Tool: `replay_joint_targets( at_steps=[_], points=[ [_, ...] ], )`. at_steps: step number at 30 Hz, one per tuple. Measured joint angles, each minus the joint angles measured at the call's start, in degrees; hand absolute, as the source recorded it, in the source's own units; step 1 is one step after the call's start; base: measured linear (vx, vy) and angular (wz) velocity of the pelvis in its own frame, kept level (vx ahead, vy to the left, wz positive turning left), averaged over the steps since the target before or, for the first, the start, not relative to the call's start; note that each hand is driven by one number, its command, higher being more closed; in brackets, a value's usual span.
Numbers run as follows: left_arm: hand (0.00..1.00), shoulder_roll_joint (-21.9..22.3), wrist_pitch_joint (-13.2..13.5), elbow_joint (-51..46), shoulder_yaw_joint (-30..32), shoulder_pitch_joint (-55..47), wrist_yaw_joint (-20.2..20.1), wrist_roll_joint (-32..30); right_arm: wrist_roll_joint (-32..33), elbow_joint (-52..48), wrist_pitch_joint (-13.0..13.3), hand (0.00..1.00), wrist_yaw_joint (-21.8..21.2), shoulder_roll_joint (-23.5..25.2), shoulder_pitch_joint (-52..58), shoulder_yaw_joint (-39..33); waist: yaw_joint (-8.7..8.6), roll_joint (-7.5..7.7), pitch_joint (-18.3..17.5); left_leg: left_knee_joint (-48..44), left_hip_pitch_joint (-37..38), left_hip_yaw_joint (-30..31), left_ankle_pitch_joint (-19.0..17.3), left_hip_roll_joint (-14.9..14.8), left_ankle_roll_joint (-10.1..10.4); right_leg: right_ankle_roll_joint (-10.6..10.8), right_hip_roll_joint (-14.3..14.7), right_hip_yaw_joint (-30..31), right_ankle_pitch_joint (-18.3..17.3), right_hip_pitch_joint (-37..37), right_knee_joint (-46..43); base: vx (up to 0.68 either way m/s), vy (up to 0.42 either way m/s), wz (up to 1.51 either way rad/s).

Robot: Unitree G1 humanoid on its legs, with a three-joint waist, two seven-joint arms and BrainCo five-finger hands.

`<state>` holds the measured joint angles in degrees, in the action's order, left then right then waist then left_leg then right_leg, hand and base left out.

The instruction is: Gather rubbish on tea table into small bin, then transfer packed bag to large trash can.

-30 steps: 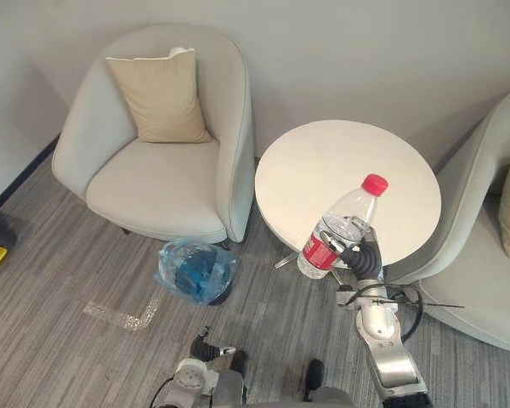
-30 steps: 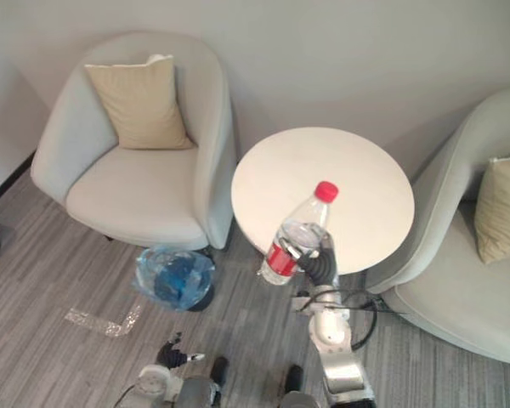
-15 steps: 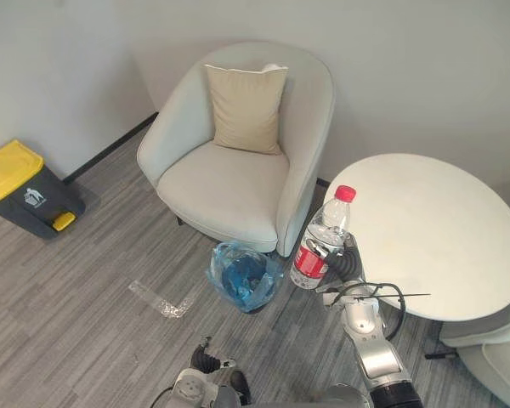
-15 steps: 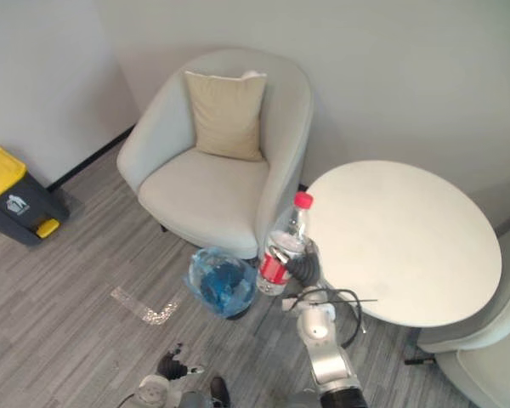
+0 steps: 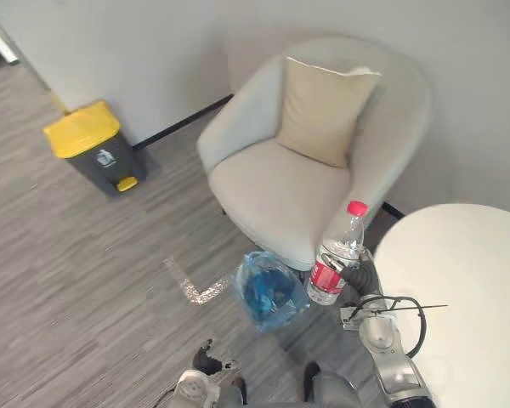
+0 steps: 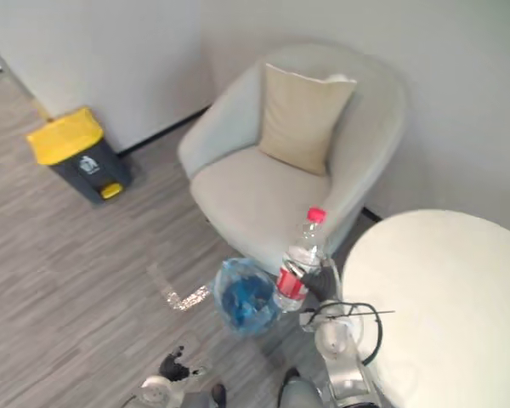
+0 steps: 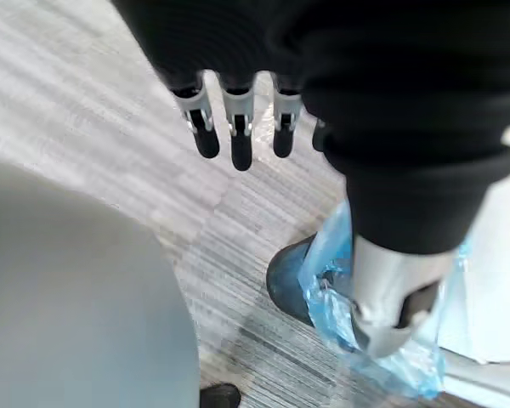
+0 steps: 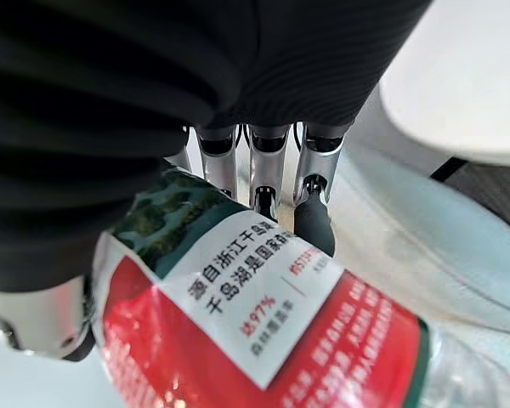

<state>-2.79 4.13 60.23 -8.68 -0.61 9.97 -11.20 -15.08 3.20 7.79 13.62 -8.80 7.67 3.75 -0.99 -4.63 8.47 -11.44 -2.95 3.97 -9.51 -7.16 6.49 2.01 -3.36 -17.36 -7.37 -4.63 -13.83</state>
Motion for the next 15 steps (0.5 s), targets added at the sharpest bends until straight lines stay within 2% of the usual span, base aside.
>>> replay_joint_targets(
  at_steps=[4,6,10,15],
  points=[
    [0.00,-0.69,0.02,-1.36,-0.14,0.42,0.02,-0.11,0.31,0.19,0.01,1.00,-0.08,0.81,0.87,-0.94,0.52,1.83,1.10,-5.52,-2.45,-2.79,0.03,-0.16,0.01,-0.05,-0.20,-3.05,0.03,3.47,2.50,0.03,-0.030,0.61],
    [0.00,-0.77,-0.01,-1.62,-0.19,0.44,0.03,0.03,0.65,0.68,0.02,1.00,-0.03,1.54,0.99,-1.34,0.66,1.94,1.17,-7.03,-3.68,-5.21,0.11,-0.04,-0.09,-0.20,-0.60,-4.37,0.12,4.91,3.99,-0.02,0.030,0.41],
    [0.00,-0.89,-0.17,-2.32,-0.36,0.45,0.06,0.05,1.47,4.37,0.04,1.00,-0.05,2.55,0.18,-1.16,1.39,2.12,1.28,-2.75,-2.76,-6.40,2.06,1.13,-0.89,-0.73,-1.14,-5.72,0.93,5.58,6.28,-0.05,0.037,0.31],
    [0.00,-1.18,-0.16,-2.08,-0.29,0.39,0.01,0.01,-0.72,7.25,-0.10,1.00,-0.09,2.37,-0.87,0.93,1.67,2.36,1.43,2.82,-0.49,-8.34,4.89,1.68,-1.35,-1.27,-1.50,-3.63,2.02,4.17,5.93,-0.10,0.024,-0.13]
  ],
)
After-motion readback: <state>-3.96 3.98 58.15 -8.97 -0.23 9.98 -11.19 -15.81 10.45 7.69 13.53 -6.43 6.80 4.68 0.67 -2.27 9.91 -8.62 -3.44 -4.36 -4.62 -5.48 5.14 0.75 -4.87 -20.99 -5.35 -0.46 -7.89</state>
